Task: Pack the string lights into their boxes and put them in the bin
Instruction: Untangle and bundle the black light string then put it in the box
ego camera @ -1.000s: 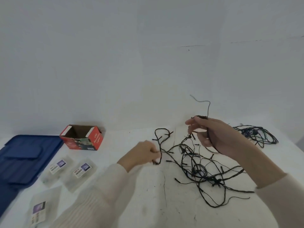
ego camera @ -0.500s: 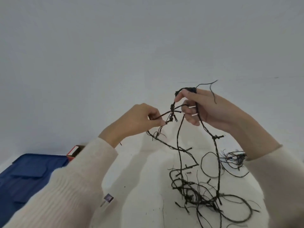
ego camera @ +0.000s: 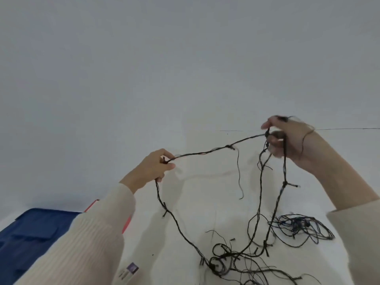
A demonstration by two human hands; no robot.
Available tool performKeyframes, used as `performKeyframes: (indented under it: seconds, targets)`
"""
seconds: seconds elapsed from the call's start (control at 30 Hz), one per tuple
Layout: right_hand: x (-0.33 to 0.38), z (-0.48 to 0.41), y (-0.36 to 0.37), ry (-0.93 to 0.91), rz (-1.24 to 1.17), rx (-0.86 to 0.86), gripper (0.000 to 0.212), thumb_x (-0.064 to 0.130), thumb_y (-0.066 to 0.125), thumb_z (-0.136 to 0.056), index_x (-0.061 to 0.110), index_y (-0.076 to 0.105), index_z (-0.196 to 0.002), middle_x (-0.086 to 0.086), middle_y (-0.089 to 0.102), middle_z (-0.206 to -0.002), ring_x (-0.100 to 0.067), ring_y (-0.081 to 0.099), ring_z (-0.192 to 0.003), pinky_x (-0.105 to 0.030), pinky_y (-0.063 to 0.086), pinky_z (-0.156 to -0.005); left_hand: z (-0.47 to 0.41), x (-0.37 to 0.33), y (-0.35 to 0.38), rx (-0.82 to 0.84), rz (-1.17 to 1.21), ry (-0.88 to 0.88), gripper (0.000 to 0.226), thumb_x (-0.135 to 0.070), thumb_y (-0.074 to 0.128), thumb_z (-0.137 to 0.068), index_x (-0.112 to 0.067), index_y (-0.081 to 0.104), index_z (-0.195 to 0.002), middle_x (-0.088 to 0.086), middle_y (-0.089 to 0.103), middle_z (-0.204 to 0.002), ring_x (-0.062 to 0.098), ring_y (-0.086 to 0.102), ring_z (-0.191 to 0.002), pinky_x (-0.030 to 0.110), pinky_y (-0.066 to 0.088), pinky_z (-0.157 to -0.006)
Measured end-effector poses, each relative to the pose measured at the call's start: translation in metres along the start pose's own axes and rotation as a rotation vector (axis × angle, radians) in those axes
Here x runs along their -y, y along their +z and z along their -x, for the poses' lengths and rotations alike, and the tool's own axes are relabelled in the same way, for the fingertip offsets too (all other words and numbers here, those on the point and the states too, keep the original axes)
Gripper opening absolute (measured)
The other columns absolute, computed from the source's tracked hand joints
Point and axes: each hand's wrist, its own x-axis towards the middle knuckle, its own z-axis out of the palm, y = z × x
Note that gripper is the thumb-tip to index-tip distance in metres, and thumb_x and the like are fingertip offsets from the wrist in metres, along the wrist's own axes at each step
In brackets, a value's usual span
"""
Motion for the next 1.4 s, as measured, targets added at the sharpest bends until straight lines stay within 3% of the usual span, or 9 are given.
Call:
performKeyframes:
  seconds: [0.1, 0.2, 0.3, 0.4, 0.8, 0.97, 1.1, 1.27, 1.4]
  targets:
    - [-0.007, 0.008, 0.016, -0.055, 0.412, 0.080, 0.026, 0.032, 0.045, -0.098, 0.013, 0.063, -0.096, -0.010, 0.059, -0.089, -0.025, 0.060, -0.040, -0.023, 0.045, -0.037, 0.004, -0.029, 0.005, 0.113, -0.071, -0.011, 0.011, -0.019, 0.055, -0.092, -0.011, 0.063, -0.092, -0.001, 0.049, -0.070, 0.008, 0.029, -0.041, 0.017, 0.022, -0.040]
    - [0.001, 0.017, 0.041, -0.114, 0.225, 0.210, 0.027, 0.040, 0.048, -0.096, 0.022, 0.062, -0.110, -0.008, 0.060, -0.112, -0.028, 0.063, -0.047, -0.024, 0.050, -0.044, 0.006, -0.074, 0.019, 0.183, -0.121, 0.124, 0.011, -0.023, 0.060, -0.089, -0.015, 0.067, -0.090, -0.003, 0.050, -0.063, 0.010, 0.033, -0.044, 0.018, 0.023, -0.040]
    - [0.011, 0.019, 0.061, -0.047, 0.073, 0.418, 0.032, 0.044, 0.045, -0.095, 0.027, 0.058, -0.119, -0.011, 0.069, -0.084, -0.024, 0.058, -0.046, -0.023, 0.046, -0.043, 0.004, -0.113, 0.024, 0.132, -0.130, 0.250, 0.001, -0.020, 0.063, -0.085, -0.020, 0.063, -0.086, -0.003, 0.049, -0.063, 0.011, 0.037, -0.047, 0.017, 0.027, -0.039]
    - [0.024, 0.006, 0.055, -0.106, -0.098, 0.282, 0.021, 0.033, 0.046, -0.097, 0.019, 0.060, -0.105, 0.002, 0.039, -0.051, -0.007, 0.034, -0.043, -0.014, 0.025, -0.036, 0.000, -0.119, 0.011, 0.085, -0.064, 0.290, 0.024, -0.023, 0.073, -0.078, -0.020, 0.058, -0.097, -0.005, 0.054, -0.062, 0.010, 0.039, -0.046, 0.018, 0.030, -0.041]
    - [0.038, -0.012, -0.021, -0.200, -0.521, -0.199, 0.021, 0.028, 0.042, -0.099, 0.017, 0.057, -0.088, 0.009, 0.033, -0.042, -0.007, 0.027, -0.035, -0.016, 0.022, -0.038, -0.004, -0.001, -0.021, 0.186, -0.410, 0.024, 0.028, -0.029, 0.049, -0.096, -0.011, 0.068, -0.086, 0.003, 0.070, -0.073, 0.011, 0.058, -0.060, 0.019, 0.044, -0.055]
    - [0.029, -0.015, -0.016, -0.193, -0.332, -0.163, 0.020, 0.028, 0.044, -0.098, 0.017, 0.057, -0.088, 0.008, 0.033, -0.043, -0.008, 0.028, -0.036, -0.016, 0.024, -0.037, 0.002, -0.060, -0.030, -0.066, -0.012, 0.132, 0.041, -0.032, 0.041, -0.099, -0.016, 0.065, -0.069, -0.002, 0.072, -0.076, 0.008, 0.061, -0.070, 0.025, 0.047, -0.069]
    - [0.026, -0.009, -0.009, -0.203, -0.029, -0.151, 0.019, 0.027, 0.045, -0.097, 0.017, 0.060, -0.092, -0.003, 0.048, -0.057, -0.012, 0.038, -0.035, -0.016, 0.026, -0.035, 0.017, -0.116, -0.043, 0.152, 0.448, 0.097, 0.035, -0.026, 0.044, -0.095, -0.016, 0.047, -0.062, -0.002, 0.053, -0.048, 0.013, 0.053, -0.044, 0.020, 0.048, -0.053]
    - [0.025, 0.007, 0.022, -0.266, 0.229, 0.028, 0.024, 0.035, 0.044, -0.098, 0.022, 0.060, -0.110, -0.005, 0.061, -0.111, -0.016, 0.052, -0.034, -0.018, 0.036, -0.037, 0.011, -0.140, -0.026, 0.213, 0.008, 0.162, 0.032, -0.030, 0.044, -0.097, -0.011, 0.061, -0.077, -0.004, 0.044, -0.045, 0.012, 0.038, -0.039, 0.022, 0.041, -0.050]
    - [0.030, 0.009, 0.055, -0.177, -0.101, 0.404, 0.032, 0.039, 0.043, -0.097, 0.028, 0.055, -0.124, -0.004, 0.063, -0.098, -0.018, 0.048, -0.042, -0.023, 0.037, -0.041, 0.011, -0.158, -0.002, 0.329, -0.161, 0.238, 0.030, -0.031, 0.048, -0.095, -0.013, 0.062, -0.075, -0.006, 0.036, -0.047, 0.012, 0.031, -0.043, 0.018, 0.038, -0.048]
